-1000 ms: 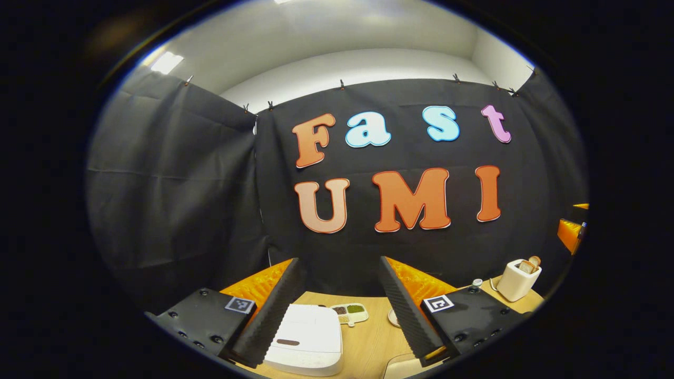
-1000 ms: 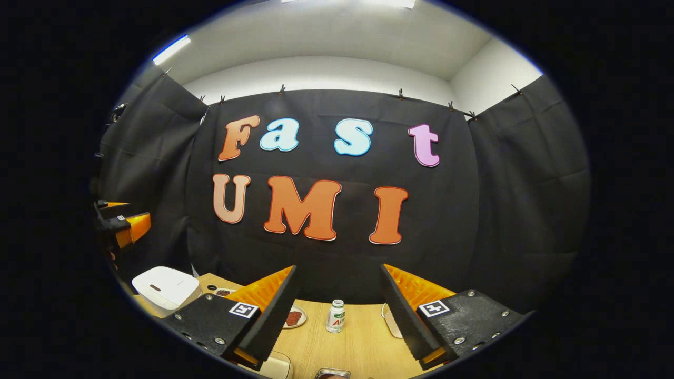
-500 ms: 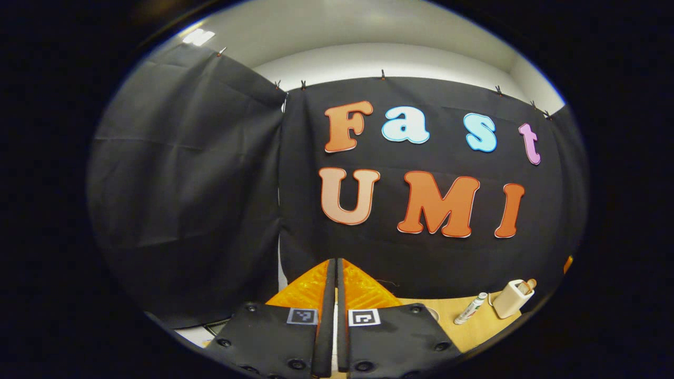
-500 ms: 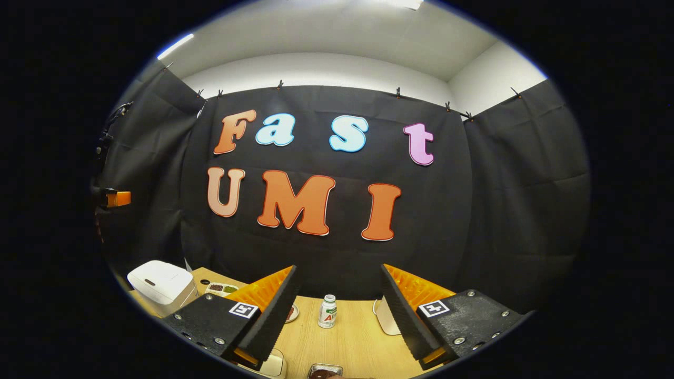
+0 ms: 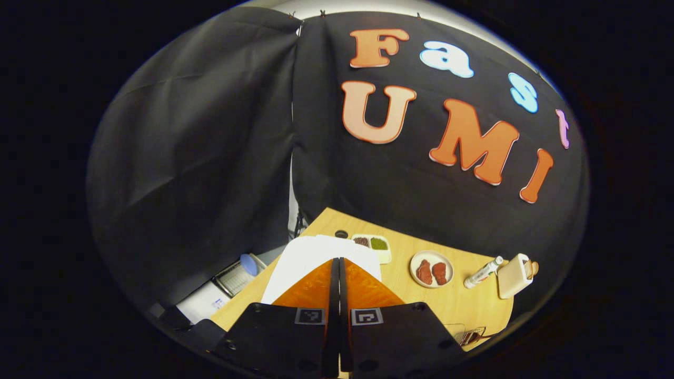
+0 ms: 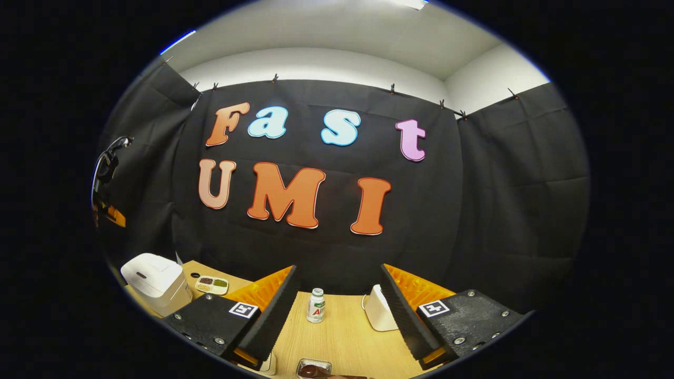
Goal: Close the left gripper, press the button to open the rice cooker; take a wooden spoon from the chopstick holder with the right hand, scoop a spoonful of rice and pour it into the rice cooker, then put the wooden spoon back into the chopstick holder.
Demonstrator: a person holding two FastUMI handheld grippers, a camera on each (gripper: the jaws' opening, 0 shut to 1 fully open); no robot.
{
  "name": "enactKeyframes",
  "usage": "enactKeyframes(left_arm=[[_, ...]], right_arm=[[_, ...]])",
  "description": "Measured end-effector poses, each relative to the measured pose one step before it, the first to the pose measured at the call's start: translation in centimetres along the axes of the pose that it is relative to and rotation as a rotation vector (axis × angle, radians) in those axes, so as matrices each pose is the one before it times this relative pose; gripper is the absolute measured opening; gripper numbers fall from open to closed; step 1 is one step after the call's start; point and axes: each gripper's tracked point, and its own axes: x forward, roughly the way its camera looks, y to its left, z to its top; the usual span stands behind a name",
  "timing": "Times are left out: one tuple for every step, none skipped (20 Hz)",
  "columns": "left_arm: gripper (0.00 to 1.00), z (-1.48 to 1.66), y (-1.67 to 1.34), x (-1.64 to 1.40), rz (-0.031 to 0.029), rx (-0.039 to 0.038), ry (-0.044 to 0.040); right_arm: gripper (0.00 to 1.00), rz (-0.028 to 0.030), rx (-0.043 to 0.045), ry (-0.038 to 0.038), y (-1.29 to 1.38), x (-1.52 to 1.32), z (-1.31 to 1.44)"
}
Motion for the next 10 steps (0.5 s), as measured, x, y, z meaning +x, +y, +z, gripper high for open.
enactKeyframes(left_arm=[[0.05,-0.737,0.259,0.518,-0.00155,0.00768,0.04512],[0.06,-0.427,0.055,0.713,-0.00292,0.00627,0.03316],[0.06,-0.661,-0.092,0.623,0.0007,0.00373,0.03996],[0.06,-0.828,-0.02,0.637,0.00073,-0.00134,0.03776],[0.06,-0.772,-0.298,0.646,-0.00802,-0.00312,0.04667],[0.05,-0.992,-0.326,1.189,-0.00966,-0.00425,0.04702],[0.05,-0.576,-0.14,0.897,-0.01445,0.00183,0.03874],[0.05,-0.989,0.111,1.098,-0.00208,-0.00359,0.03902],[0.05,-0.595,-0.166,0.915,-0.01427,-0.00263,0.03304],[0.05,-0.938,-0.14,0.925,-0.00333,-0.0036,0.03884]], right_arm=[[0.95,-0.00545,0.00054,0.00513,-0.26,-0.101,-0.283],[0.95,-0.00543,0.00154,0.00328,-0.196,-0.015,-0.067],[0.95,-0.00502,0.00226,0.00559,-0.192,0.053,-0.228],[0.95,-0.0039,0.00181,0.00646,-0.097,0.01,-0.178],[0.95,-0.00649,0.00039,0.00404,-0.196,-0.036,-0.187],[0.95,-0.00356,-0.00126,0.00442,-0.172,-0.096,-0.189],[0.95,-0.00717,-0.00298,0.00381,-0.24,-0.114,-0.291],[0.95,-0.007,-0.00152,0.00606,-0.184,0.08,-0.153],[0.95,-0.00435,0.00114,0.00853,-0.172,-0.008,-0.41],[0.95,-0.00216,0.00205,0.00906,-0.104,-0.058,-0.316]])
